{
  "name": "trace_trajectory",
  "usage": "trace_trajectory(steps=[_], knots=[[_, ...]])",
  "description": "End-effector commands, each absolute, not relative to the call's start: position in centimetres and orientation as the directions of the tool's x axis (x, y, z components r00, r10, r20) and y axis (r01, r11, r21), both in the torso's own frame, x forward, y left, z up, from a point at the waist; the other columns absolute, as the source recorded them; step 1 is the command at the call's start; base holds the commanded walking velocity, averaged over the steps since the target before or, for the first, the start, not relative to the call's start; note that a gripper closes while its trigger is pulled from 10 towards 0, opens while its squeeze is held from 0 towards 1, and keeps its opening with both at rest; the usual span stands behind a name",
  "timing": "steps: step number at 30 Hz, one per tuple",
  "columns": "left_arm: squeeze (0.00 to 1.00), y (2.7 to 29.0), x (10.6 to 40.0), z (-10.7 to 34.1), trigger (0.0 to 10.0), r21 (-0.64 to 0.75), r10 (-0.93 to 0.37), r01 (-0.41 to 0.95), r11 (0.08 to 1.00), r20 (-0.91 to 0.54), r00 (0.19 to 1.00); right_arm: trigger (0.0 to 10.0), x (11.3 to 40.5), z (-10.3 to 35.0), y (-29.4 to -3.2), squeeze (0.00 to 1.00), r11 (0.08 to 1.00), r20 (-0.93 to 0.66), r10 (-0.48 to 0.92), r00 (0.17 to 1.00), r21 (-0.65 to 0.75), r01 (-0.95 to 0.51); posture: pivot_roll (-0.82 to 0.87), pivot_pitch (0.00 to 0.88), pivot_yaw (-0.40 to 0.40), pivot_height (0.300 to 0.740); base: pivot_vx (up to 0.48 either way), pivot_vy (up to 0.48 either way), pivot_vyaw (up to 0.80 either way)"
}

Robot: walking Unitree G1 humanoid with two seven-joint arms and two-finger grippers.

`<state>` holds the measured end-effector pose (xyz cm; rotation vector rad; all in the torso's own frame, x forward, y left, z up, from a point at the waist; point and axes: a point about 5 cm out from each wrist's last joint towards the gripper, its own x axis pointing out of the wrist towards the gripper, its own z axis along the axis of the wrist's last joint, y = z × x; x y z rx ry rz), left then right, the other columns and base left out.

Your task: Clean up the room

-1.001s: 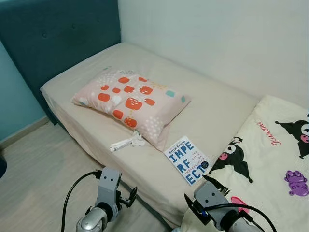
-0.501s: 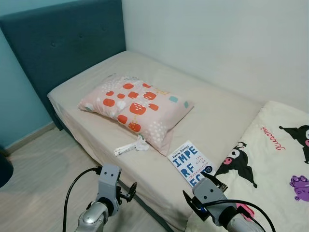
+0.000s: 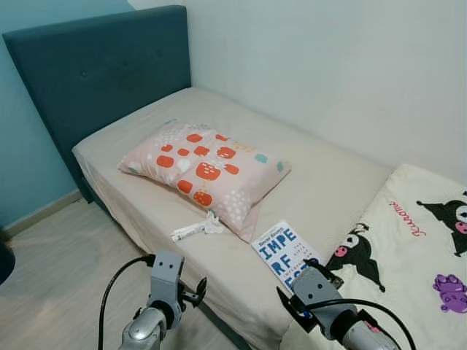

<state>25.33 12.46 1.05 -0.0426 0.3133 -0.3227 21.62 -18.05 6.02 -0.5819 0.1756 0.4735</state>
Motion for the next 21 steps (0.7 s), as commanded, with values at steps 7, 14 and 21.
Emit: trace_trajectory(steps=[7, 14, 21], knots=[[0.00, 12.55, 25.15, 0.46, 10.0, -0.102, -0.321, 0.304, 0.947, -0.313, 0.894, 10.0, 21.23, 5.23, -18.10, 0.00, 0.737, -0.307, 0.382, 0.872, -0.468, -0.488, -0.18, 0.016, -0.023, 0.740, 0.000, 0.000, 0.00], [0.00, 12.59, 25.18, 0.35, 10.0, -0.092, -0.324, 0.311, 0.946, -0.315, 0.892, 10.0, 21.25, 5.04, -18.07, 0.00, 0.735, -0.311, 0.383, 0.870, -0.468, -0.491, -0.17, 0.008, -0.026, 0.740, 0.000, 0.000, 0.00], [0.00, 12.57, 25.21, 0.26, 10.0, -0.091, -0.322, 0.310, 0.946, -0.315, 0.893, 10.0, 21.30, 4.94, -18.09, 0.00, 0.734, -0.312, 0.384, 0.869, -0.468, -0.492, -0.15, 0.000, -0.029, 0.740, 0.000, 0.000, 0.00]])
